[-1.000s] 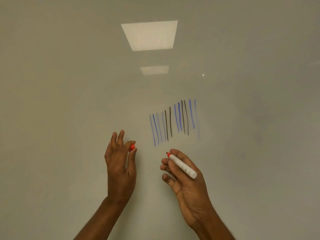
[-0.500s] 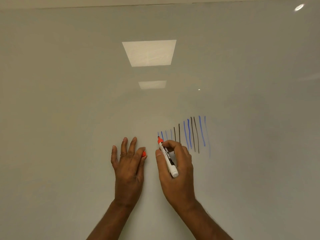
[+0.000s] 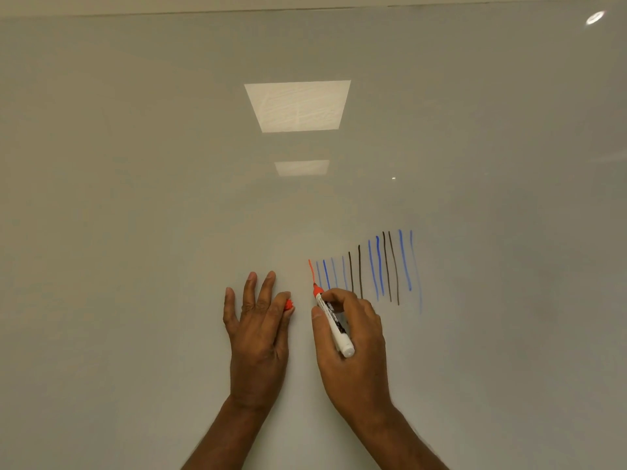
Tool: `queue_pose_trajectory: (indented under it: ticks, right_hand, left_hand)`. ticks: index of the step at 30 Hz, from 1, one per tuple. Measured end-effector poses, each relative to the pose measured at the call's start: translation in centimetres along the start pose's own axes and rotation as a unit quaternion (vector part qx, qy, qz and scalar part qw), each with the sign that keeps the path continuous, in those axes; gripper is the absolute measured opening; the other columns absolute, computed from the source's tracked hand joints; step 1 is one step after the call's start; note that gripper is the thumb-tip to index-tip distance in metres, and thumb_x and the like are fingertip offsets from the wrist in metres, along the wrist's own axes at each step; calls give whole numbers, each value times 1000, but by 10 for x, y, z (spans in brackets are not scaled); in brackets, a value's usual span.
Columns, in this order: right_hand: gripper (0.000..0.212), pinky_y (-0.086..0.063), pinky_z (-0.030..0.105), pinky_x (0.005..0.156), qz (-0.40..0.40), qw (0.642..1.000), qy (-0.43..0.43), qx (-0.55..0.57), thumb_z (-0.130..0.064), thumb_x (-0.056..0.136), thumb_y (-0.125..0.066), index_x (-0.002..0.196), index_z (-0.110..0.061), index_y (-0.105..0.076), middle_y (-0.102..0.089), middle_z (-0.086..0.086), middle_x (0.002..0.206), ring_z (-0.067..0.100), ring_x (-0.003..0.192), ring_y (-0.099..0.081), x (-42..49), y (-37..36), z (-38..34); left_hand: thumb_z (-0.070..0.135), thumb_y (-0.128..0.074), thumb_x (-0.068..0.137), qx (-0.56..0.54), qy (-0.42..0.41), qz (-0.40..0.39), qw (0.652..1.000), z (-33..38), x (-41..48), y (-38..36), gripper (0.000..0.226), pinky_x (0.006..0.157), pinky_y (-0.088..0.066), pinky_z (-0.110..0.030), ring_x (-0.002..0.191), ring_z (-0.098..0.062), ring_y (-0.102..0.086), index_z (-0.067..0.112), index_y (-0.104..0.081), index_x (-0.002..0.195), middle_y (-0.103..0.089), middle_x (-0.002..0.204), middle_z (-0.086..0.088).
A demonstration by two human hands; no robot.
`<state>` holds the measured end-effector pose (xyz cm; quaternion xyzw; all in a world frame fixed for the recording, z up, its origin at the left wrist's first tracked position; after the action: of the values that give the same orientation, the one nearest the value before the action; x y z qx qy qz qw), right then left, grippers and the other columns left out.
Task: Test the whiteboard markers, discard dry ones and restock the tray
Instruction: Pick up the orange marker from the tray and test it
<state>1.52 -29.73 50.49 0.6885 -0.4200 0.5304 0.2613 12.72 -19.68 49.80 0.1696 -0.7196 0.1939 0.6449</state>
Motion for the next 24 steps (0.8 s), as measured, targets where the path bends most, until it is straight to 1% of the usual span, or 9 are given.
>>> queue_pose_trajectory:
  ticks: [2, 5, 8, 10, 12, 14, 17, 21, 24]
  right_hand:
    - [27, -50, 22, 77, 0, 1000, -5, -10, -53, 89, -49, 112, -40, -50, -51, -27, 93, 5, 85, -58, -15, 3, 8]
    - [41, -53, 28, 76, 9, 1000, -6, -21, -69, 91, -38, 109, -36, -52, -60, -16, 93, 6, 86, -57, -37, 6, 19]
    - [49, -43, 18, 76, 4, 999, -35, -28, -79, 87, -32, 108, -39, -51, -62, -14, 90, 9, 75, -59, -51, 9, 22]
    - [50, -40, 15, 75, 9, 999, -46, -17, -80, 85, -33, 108, -39, -51, -58, -21, 89, 5, 81, -61, -52, 9, 21]
    - [47, -47, 17, 75, 20, 999, -32, -4, -76, 88, -36, 109, -37, -51, -56, -23, 92, -3, 94, -59, -45, 9, 16]
    - [39, -53, 22, 81, 2, 1000, -21, 15, -70, 90, -41, 113, -40, -52, -59, -20, 98, 2, 94, -60, -30, 8, 7]
    - [31, -51, 20, 86, -21, 999, -16, 35, -63, 91, -47, 117, -47, -49, -54, -29, 103, 6, 96, -61, -5, 3, -8]
    - [32, -56, 31, 86, -38, 998, -6, 40, -43, 93, -57, 121, -27, -58, -63, -12, 107, 9, 100, -61, 15, -9, -9]
    - [34, -57, 35, 85, -37, 999, 4, 29, -45, 93, -57, 122, -26, -57, -65, -8, 108, 10, 98, -62, 18, -14, -5]
  left_hand:
    - [27, -49, 106, -1, 1, 0, 1000, 0, 0, 0, 37, 122, -20, -65, 149, -32, -38, 2, -68, 126, -54, 148, -16]
    - [28, -47, 107, -1, 2, 2, 1000, 1, -1, 0, 39, 122, -20, -65, 149, -32, -38, 1, -69, 125, -55, 147, -16]
    - [29, -48, 107, 0, 3, 2, 1000, 0, -1, 0, 39, 121, -20, -65, 149, -31, -37, 2, -68, 126, -54, 148, -16]
    - [29, -47, 107, 1, 0, 3, 1000, 0, -2, -1, 39, 122, -20, -65, 150, -31, -37, 2, -66, 127, -54, 148, -16]
    - [30, -46, 108, 2, -2, 4, 1000, -1, -2, -2, 39, 123, -19, -63, 149, -31, -37, 3, -66, 128, -54, 147, -16]
    - [31, -46, 108, 2, 0, 3, 1000, 0, -1, -2, 40, 124, -18, -62, 150, -31, -37, 2, -67, 127, -54, 147, -16]
    - [31, -45, 109, 0, 1, 3, 1000, 0, 0, -1, 40, 124, -17, -61, 150, -30, -37, 2, -67, 126, -54, 148, -15]
    - [32, -42, 110, 1, 1, -7, 1000, 0, -1, -1, 42, 122, -19, -64, 150, -31, -36, 3, -66, 129, -53, 149, -15]
    - [31, -43, 110, -1, 1, -4, 1000, -1, -1, -1, 42, 122, -19, -64, 150, -31, -37, 3, -67, 129, -54, 148, -15]
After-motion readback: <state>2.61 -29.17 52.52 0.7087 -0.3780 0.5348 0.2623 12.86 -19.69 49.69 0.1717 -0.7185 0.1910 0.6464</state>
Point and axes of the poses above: each hand's wrist, its own x-axis towards the middle knuckle, its own y-axis out of the back of the hand, z = x × y, the point moved 1 cm from there along x, towards the middle knuckle
